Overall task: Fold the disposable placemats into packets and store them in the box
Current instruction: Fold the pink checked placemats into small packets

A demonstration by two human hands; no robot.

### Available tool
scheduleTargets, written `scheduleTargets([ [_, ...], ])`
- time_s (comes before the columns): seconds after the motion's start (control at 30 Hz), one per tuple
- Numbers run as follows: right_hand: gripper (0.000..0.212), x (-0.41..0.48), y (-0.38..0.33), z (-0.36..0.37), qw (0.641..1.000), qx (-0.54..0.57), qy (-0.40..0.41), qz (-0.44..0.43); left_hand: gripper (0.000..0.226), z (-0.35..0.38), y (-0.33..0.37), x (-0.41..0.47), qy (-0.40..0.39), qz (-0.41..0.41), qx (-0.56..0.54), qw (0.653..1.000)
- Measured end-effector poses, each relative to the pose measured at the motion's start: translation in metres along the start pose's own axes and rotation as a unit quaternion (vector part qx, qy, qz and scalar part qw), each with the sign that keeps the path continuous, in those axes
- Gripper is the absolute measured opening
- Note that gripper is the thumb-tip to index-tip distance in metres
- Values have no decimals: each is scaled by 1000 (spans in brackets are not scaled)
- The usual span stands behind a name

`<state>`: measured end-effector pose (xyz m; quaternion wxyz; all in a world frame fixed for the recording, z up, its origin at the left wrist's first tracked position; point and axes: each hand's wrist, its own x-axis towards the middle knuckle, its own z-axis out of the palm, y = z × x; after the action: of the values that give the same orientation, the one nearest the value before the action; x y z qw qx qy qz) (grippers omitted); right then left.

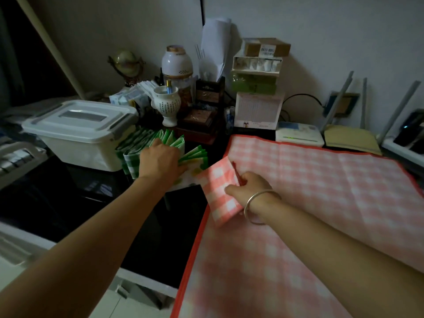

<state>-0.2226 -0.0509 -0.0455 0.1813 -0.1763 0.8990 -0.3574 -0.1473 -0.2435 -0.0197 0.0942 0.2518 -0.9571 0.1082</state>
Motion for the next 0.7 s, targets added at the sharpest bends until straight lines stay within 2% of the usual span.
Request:
scheduleTargets([
  [0.1, 45, 5, -18, 6, 998, -44, 44, 23, 35, 6, 4, 5, 22, -19, 13, 1000],
  [0.27, 58, 29, -55, 27, 996, -20, 54, 62, 30, 15, 2, 15, 42, -58, 11, 997],
  [0.33, 57, 39, -69, 40, 997, 8, 53, 63, 35, 19, -1, 18, 48, -62, 8, 997],
  [0.43, 55, 48, -84, 57, 998, 21, 48, 46, 46, 23, -7, 15, 74, -60, -41, 995],
  [0.53, 56, 50, -90, 69, 998, 25, 48, 22, 34, 27, -18, 9, 126, -30, -158, 979],
  [0.57, 54, 52, -90, 73, 998, 36, 59, 13, 40, 28, -23, 6, 138, -12, -177, 974],
  [0.63, 52, 55, -91, 77, 994, 81, 75, 10, 60, 30, -33, 1, 139, 14, -148, 979],
  [0.7, 51, 58, -92, 81, 990, 118, 72, 13, 68, 35, -40, -1, 81, -12, -107, 991],
])
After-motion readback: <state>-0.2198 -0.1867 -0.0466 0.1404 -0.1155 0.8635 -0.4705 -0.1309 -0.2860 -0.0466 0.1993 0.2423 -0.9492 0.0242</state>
